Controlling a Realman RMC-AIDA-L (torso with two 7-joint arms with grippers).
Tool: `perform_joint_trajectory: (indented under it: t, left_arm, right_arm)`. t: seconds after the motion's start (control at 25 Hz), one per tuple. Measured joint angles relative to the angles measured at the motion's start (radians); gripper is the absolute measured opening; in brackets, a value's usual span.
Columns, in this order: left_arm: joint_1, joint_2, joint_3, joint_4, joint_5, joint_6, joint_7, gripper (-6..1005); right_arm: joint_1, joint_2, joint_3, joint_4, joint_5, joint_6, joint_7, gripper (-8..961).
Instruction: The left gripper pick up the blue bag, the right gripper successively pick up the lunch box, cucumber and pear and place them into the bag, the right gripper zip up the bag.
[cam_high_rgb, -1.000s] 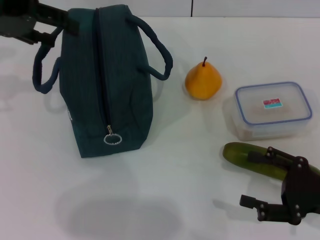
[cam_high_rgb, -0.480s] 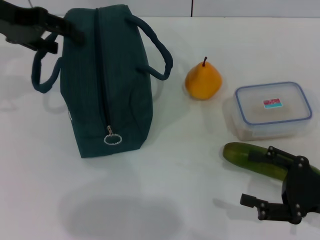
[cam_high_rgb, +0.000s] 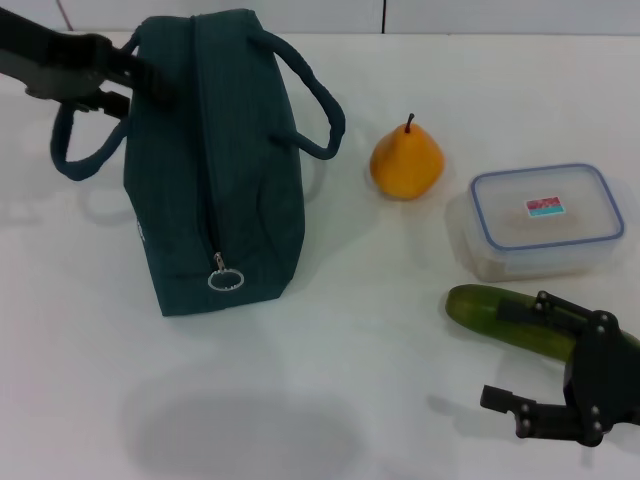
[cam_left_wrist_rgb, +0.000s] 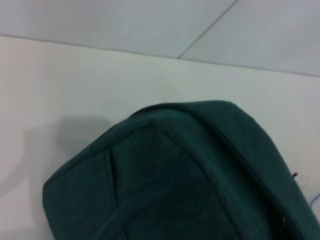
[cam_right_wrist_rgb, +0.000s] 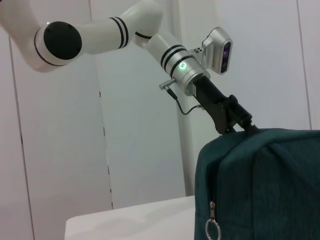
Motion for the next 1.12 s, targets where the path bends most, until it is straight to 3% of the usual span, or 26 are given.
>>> perform_joint_trajectory:
  t: [0.12,0.44,0.88,1.0,1.12]
  left_arm:
    - [-0.001,-0.002,0.041,-0.001,0.006,-0.02,0.027,771]
    - [0.005,-0.006,0.031,0.004,-0.016,-0.033,0.077,447]
    - [0.006,0.002,0.06,0.005,-0.067,0.001,0.069,196]
    - [0.01,0.012,0.058,0.004,-0.119,0.021,0.068,45]
    - [0.011,0.013,0.031,0.004,-0.142,0.058,0.063,45]
  right_arm:
    - [0.0,0.0,0.001,-0.001,0.001,0.006,0.0,869]
    - [0.002,0.0,0.001,0.0,0.001,0.007,-0.001,870]
    - [0.002,0.0,-0.001,0.0,0.023,0.005,0.002,869]
    - [0.002,0.0,0.0,0.0,0.026,0.003,0.003,868]
    - [0.002,0.0,-0.001,0.0,0.033,0.002,0.003,867]
